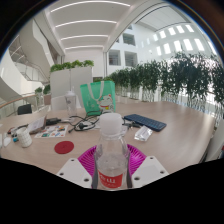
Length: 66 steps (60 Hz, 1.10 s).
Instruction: Pour water
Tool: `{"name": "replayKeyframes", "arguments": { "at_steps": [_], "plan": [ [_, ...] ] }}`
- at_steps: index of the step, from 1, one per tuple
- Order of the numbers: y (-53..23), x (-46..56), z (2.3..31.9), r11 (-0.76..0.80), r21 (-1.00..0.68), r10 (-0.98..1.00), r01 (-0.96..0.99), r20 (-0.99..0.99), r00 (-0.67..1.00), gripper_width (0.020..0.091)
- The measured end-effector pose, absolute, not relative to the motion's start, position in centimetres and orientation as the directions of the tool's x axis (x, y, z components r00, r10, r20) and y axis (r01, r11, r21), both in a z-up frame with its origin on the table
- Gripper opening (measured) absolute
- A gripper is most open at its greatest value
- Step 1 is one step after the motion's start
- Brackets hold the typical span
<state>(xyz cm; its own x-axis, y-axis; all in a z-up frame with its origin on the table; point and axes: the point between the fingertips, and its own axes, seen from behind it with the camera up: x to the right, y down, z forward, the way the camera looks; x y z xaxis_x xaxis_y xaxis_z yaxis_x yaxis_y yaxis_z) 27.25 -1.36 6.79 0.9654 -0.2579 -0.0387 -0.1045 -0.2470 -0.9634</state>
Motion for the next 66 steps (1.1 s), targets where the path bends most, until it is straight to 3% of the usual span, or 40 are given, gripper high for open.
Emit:
{"name": "replayKeyframes", "arguments": {
  "at_steps": [8, 11, 22, 30, 36, 45, 55, 61, 66],
  "plan": [
    [-0.9, 27.0, 6.7, -0.312, -0.936, -0.273, -0.163, -0.076, 0.959, 0.0364],
    [-0.3, 26.8, 8.4, -0.308, -0.940, -0.274, -0.147, -0.060, 0.960, 0.0364],
    [5.1, 22.1, 22.3, -0.257, -0.955, -0.203, 0.151, 0.206, 0.957, 0.0364],
    [10.2, 13.6, 28.3, -0.275, -0.837, -0.118, 0.473, 0.518, 0.847, 0.0362],
    [14.1, 6.3, 27.8, -0.292, -0.614, -0.019, 0.733, 0.770, 0.638, 0.0363],
    [17.3, 0.2, 19.8, -0.278, -0.055, 0.218, 0.959, 0.969, 0.118, 0.0362],
    [18.0, -2.6, 15.7, -0.125, 0.498, 0.334, 0.858, 0.835, -0.437, 0.0363],
    [18.5, -3.7, 15.9, -0.078, 0.636, 0.343, 0.768, 0.740, -0.578, 0.0363],
    [18.4, -4.2, 15.4, -0.068, 0.659, 0.354, 0.749, 0.718, -0.600, 0.0362]
  ]
}}
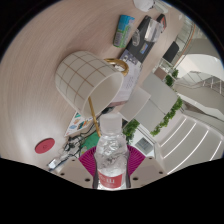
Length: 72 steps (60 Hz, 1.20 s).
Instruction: Pour water
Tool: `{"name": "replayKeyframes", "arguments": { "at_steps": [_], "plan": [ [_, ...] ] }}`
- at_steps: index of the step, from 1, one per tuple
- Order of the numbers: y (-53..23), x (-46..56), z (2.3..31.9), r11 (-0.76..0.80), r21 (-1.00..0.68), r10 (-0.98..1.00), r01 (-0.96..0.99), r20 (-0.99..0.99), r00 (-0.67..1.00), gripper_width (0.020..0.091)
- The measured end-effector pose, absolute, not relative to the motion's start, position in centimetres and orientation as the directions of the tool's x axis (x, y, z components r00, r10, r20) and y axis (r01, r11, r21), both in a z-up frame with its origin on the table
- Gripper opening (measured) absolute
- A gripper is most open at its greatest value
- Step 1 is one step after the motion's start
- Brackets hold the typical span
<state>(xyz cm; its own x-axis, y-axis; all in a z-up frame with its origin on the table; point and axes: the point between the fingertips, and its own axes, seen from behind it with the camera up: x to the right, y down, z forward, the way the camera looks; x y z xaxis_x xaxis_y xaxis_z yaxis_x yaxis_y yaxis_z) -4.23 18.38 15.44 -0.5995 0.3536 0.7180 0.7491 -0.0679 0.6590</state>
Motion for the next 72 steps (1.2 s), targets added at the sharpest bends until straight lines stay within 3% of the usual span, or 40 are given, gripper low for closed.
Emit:
{"name": "replayKeyframes", "arguments": {
  "at_steps": [8, 10, 15, 17, 18, 22, 23, 25, 29, 32, 33, 35, 41, 42, 43, 46, 49, 52, 54, 62, 68, 72],
  "plan": [
    [19.2, -4.9, 15.5, -0.068, 0.568, 0.356, 0.820, 0.782, -0.512, 0.0365],
    [19.1, -5.3, 16.9, -0.085, 0.509, 0.348, 0.857, 0.821, -0.453, 0.0363],
    [18.6, -6.3, 18.5, -0.195, 0.035, 0.229, 0.980, 0.973, 0.010, 0.0368],
    [18.7, -5.9, 20.6, -0.205, -0.156, 0.210, 0.966, 0.957, 0.199, 0.0345],
    [20.0, -5.9, 21.9, -0.190, -0.202, 0.217, 0.961, 0.946, 0.242, 0.0380],
    [20.3, -3.2, 24.1, -0.220, -0.545, 0.100, 0.809, 0.812, 0.574, 0.0419],
    [18.7, -2.1, 23.1, -0.226, -0.656, 0.014, 0.720, 0.737, 0.676, 0.0431],
    [17.5, -0.5, 23.9, -0.206, -0.775, -0.044, 0.598, 0.618, 0.785, 0.0447],
    [18.4, 2.6, 21.3, -0.210, -0.925, -0.049, 0.317, 0.334, 0.941, 0.0481],
    [18.2, 4.5, 19.5, -0.217, -0.962, -0.037, 0.164, 0.176, 0.984, 0.0488],
    [17.7, 4.8, 17.5, -0.201, -0.974, -0.056, 0.102, 0.116, 0.992, 0.0489],
    [17.8, 6.2, 18.1, -0.224, -0.970, -0.040, 0.089, 0.101, 0.994, 0.0489],
    [17.9, 8.2, 14.1, -0.217, -0.976, -0.012, 0.032, 0.035, 0.999, 0.0487],
    [18.0, 7.7, 11.2, -0.210, -0.978, -0.010, 0.003, 0.006, 1.000, 0.0486],
    [18.0, 8.2, 12.9, -0.233, -0.972, 0.010, 0.031, 0.029, 1.000, 0.0486],
    [17.8, 8.7, 11.7, -0.252, -0.967, 0.035, 0.040, 0.032, 0.999, 0.0491],
    [18.0, 7.8, 8.0, -0.266, -0.964, 0.065, 0.025, 0.008, 0.998, 0.0493],
    [16.7, 7.9, 7.0, -0.324, -0.946, 0.082, 0.035, 0.009, 0.997, 0.0500],
    [16.8, 8.1, 8.0, -0.277, -0.960, 0.079, 0.042, 0.021, 0.997, 0.0498],
    [17.0, 8.3, 7.3, -0.265, -0.964, 0.091, 0.029, 0.005, 0.996, 0.0500],
    [17.0, 8.2, 7.2, -0.264, -0.964, 0.098, 0.036, 0.010, 0.995, 0.0549],
    [15.7, 8.3, 5.0, -0.375, -0.926, 0.099, 0.053, 0.017, 0.995, 0.0617]
  ]
}}
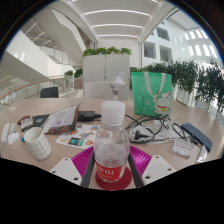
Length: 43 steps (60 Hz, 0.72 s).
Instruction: Pour water
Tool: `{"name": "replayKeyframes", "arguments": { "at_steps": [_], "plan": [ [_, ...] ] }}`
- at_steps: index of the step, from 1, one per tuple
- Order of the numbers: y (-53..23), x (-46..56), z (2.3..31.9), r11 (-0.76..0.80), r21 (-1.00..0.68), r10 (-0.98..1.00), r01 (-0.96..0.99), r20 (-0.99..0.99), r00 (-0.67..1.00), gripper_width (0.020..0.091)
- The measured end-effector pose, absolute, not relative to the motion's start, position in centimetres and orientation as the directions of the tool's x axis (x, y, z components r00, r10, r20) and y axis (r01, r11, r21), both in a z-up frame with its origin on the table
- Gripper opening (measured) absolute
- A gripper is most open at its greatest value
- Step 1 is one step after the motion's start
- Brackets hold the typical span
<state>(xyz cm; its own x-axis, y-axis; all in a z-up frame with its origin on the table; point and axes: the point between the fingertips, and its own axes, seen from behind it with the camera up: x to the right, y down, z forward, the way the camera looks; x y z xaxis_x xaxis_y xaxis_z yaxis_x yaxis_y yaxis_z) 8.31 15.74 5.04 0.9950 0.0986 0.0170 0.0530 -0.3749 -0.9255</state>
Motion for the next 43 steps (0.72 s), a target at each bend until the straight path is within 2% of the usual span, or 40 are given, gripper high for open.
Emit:
{"name": "replayKeyframes", "arguments": {
  "at_steps": [2, 5, 8, 19, 35, 43],
  "plan": [
    [15.1, 8.4, 4.2, -0.408, -0.911, 0.110, 0.057, 0.013, 0.994, 0.0680],
    [13.7, 8.4, 4.6, -0.410, -0.911, 0.120, 0.047, -0.003, 0.993, 0.0772],
    [12.3, 8.4, 5.0, -0.416, -0.909, 0.115, 0.030, -0.019, 0.993, 0.0818],
    [4.8, 9.0, 8.6, -0.427, -0.904, 0.070, 0.014, -0.018, 0.997, 0.0813],
    [-6.5, 5.0, 17.7, -0.373, -0.917, 0.011, 0.142, 0.149, 0.989, 0.0801],
    [-11.3, 1.3, 21.2, -0.348, -0.929, 0.013, 0.126, 0.129, 0.992, 0.0803]
  ]
}}
